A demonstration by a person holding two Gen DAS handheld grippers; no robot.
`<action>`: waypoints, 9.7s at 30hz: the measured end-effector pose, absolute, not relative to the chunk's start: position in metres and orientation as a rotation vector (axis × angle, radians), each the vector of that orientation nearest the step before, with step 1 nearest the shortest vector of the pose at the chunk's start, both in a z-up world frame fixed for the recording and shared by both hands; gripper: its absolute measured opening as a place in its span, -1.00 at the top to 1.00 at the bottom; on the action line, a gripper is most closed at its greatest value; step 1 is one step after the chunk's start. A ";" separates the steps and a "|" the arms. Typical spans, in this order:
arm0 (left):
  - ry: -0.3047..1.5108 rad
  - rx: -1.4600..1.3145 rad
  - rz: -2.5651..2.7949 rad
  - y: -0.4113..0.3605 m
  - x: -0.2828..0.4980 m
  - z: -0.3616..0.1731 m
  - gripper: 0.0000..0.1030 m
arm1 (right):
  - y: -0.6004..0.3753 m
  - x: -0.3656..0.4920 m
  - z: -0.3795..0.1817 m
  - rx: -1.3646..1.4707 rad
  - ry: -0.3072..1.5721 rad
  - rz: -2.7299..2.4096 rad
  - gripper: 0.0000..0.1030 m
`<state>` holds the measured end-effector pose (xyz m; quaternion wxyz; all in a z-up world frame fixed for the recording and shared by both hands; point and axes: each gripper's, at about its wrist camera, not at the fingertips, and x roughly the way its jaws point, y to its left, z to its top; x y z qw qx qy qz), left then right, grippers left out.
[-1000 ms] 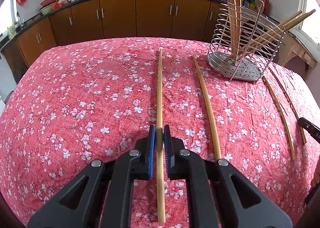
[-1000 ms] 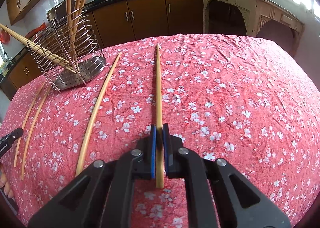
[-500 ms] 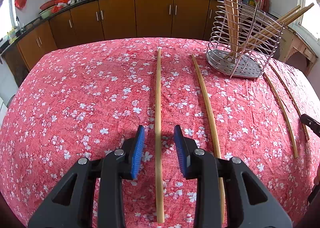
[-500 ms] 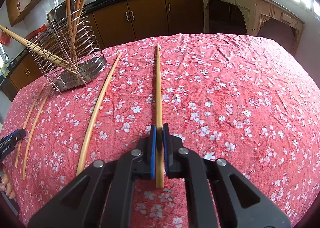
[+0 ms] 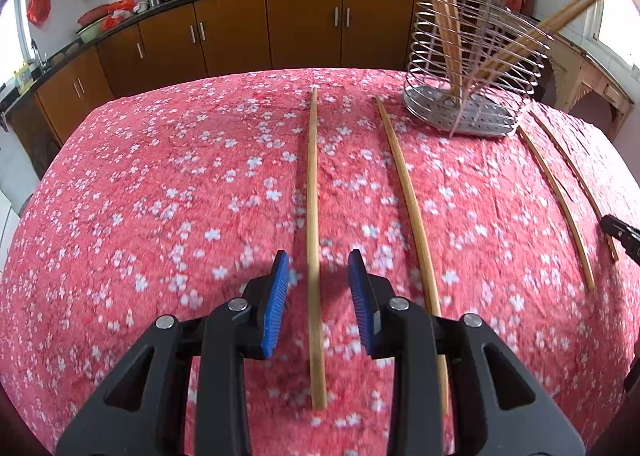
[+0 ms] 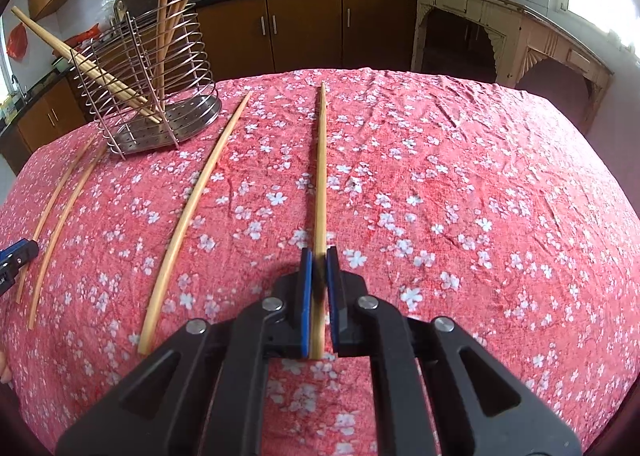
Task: Organize utensils
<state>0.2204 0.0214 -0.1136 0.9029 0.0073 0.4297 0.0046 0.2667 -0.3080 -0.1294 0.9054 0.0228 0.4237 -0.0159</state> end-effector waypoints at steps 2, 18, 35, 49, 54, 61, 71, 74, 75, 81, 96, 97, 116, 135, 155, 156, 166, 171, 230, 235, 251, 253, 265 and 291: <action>0.889 0.015 0.008 0.020 0.216 -0.113 0.39 | -0.308 0.262 -0.129 0.046 0.876 -0.034 0.82; 0.890 -0.064 -0.019 0.028 0.206 -0.102 0.88 | -0.327 0.243 -0.110 0.108 0.788 -0.008 0.85; 0.587 -0.216 -0.095 0.048 0.184 -0.011 0.88 | -0.356 0.214 -0.007 0.201 0.421 0.012 0.85; 0.483 -0.245 -0.072 0.061 0.183 0.022 0.88 | -0.354 0.212 0.026 0.214 0.305 0.027 0.86; 0.450 -0.231 -0.082 0.060 0.181 0.043 0.88 | -0.352 0.205 0.053 0.224 0.278 0.058 0.85; 0.363 -0.214 -0.119 0.051 0.171 0.089 0.88 | -0.346 0.190 0.103 0.266 0.236 0.161 0.86; 0.193 -0.192 -0.130 0.015 0.177 0.155 0.88 | -0.316 0.201 0.153 0.264 0.162 0.246 0.86; 0.157 -0.212 -0.107 0.006 0.189 0.164 0.88 | -0.305 0.218 0.157 0.253 0.168 0.251 0.86; 0.150 -0.215 -0.099 0.004 0.191 0.165 0.88 | -0.302 0.225 0.157 0.253 0.176 0.251 0.86; 0.163 -0.233 -0.076 -0.004 0.217 0.157 0.88 | -0.294 0.251 0.151 0.257 0.196 0.243 0.86; 0.250 -0.237 -0.074 -0.008 0.253 0.119 0.88 | -0.282 0.301 0.117 0.260 0.343 0.273 0.86; 0.260 -0.233 -0.072 -0.008 0.254 0.117 0.88 | -0.281 0.304 0.115 0.261 0.357 0.276 0.86; 0.398 -0.222 -0.072 -0.007 0.279 0.088 0.87 | -0.268 0.338 0.073 0.250 0.487 0.259 0.85; 0.365 -0.243 -0.024 0.022 0.227 0.101 0.24 | -0.292 0.278 0.084 0.220 0.408 0.164 0.48; 0.636 -0.052 0.044 0.036 0.202 -0.037 -0.11 | -0.289 0.254 -0.076 0.165 0.741 0.127 0.48; 0.655 -0.039 0.042 0.035 0.202 -0.047 -0.14 | -0.284 0.253 -0.085 0.158 0.763 0.136 0.48; 0.721 0.012 0.004 0.018 0.197 -0.080 -0.21 | -0.238 0.256 -0.127 0.100 0.888 0.182 0.48; 0.754 -0.006 -0.031 0.014 0.197 -0.087 -0.22 | -0.235 0.261 -0.131 0.072 0.899 0.144 0.62; 0.871 -0.115 0.060 0.031 0.248 -0.113 0.80 | -0.293 0.277 -0.134 0.122 0.872 0.006 0.85; 0.867 -0.149 0.045 0.035 0.248 -0.113 0.80 | -0.294 0.276 -0.134 0.121 0.872 0.006 0.84; 0.884 -0.005 0.058 0.008 0.247 -0.113 0.45 | -0.292 0.273 -0.133 0.100 0.875 0.012 0.85; 0.884 -0.008 0.060 0.006 0.244 -0.113 0.46 | -0.292 0.271 -0.133 0.101 0.875 0.014 0.84; 0.876 -0.101 0.027 0.019 0.212 -0.101 0.87 | -0.302 0.247 -0.094 0.152 0.742 0.046 0.85; 0.514 -0.243 -0.030 0.042 0.175 0.020 0.87 | -0.317 0.203 0.019 0.190 0.352 0.091 0.85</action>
